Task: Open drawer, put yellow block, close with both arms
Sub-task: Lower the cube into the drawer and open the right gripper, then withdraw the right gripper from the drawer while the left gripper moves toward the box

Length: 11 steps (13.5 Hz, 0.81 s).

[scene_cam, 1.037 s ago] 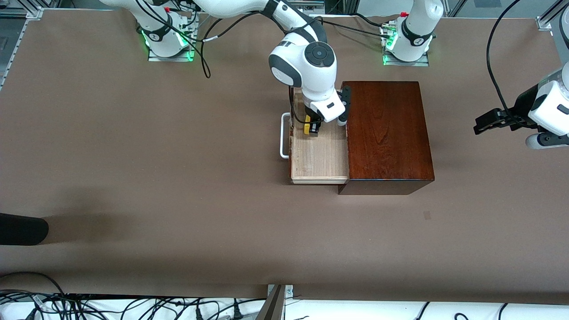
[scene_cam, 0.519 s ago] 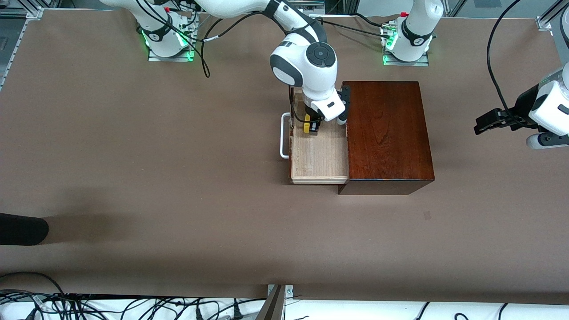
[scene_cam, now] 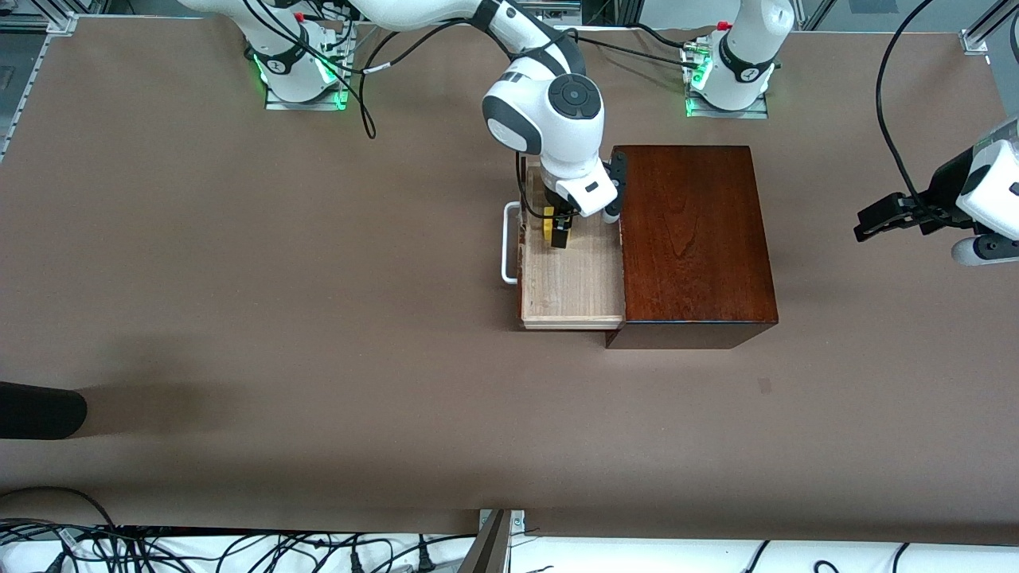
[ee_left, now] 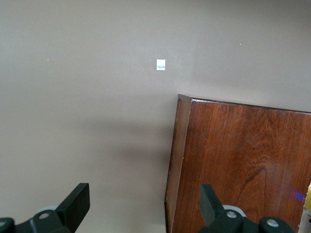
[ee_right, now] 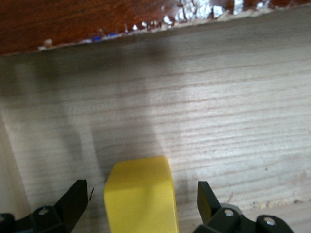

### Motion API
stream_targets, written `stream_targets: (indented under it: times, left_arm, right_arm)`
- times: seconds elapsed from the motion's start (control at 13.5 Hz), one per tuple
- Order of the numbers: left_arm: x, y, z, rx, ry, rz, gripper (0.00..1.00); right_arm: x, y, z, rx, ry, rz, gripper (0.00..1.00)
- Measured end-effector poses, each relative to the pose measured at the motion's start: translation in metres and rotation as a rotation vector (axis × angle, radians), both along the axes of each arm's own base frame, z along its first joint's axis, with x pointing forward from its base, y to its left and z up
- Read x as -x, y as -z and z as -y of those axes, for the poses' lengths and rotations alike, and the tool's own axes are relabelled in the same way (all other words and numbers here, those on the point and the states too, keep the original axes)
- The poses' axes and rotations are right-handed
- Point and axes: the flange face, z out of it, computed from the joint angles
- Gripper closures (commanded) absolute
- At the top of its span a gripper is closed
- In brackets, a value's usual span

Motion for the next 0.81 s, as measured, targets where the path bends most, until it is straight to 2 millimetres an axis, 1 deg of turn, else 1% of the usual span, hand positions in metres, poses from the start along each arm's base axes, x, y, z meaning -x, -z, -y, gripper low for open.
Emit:
stream_targets:
  times: [0.22, 0.3, 0.37, 0.44, 0.52, 0.59, 0.74, 0.81]
  left_arm:
    - [0.0, 0.0, 0.0, 0.0, -0.001, 0.001, 0.0]
    - [0.0, -0.001, -0.001, 0.0, -0.001, 0.001, 0.0]
    - [0.0, -0.001, 0.0, 0.002, -0.001, 0.002, 0.0]
    - [0.0, -0.001, 0.001, 0.012, -0.003, 0.003, 0.0]
    - [-0.001, -0.001, 0.002, 0.024, -0.004, 0.002, 0.0]
    - [-0.001, 0.001, 0.003, 0.031, -0.005, 0.001, 0.0]
    - [-0.008, 0.003, 0.007, 0.052, -0.006, 0.016, 0.0]
    - [-0.013, 0.004, 0.01, 0.069, -0.007, 0.028, 0.0]
  right_arm:
    - [-0.001, -0.046, 0.006, 0.059, 0.013, -0.035, 0.0]
    - [-0.004, -0.063, 0.011, 0.067, 0.022, -0.036, 0.0]
    - [-0.012, -0.082, 0.02, 0.066, 0.039, -0.03, 0.0]
    - [-0.025, -0.102, 0.036, 0.062, 0.068, -0.025, 0.0]
    - [-0.043, -0.119, 0.057, 0.058, 0.106, -0.022, 0.0]
    - [-0.065, -0.136, 0.082, 0.052, 0.151, -0.018, 0.0]
    - [-0.101, -0.161, 0.131, 0.042, 0.231, -0.016, 0.0]
    - [-0.114, -0.168, 0.153, 0.049, 0.266, -0.029, 0.0]
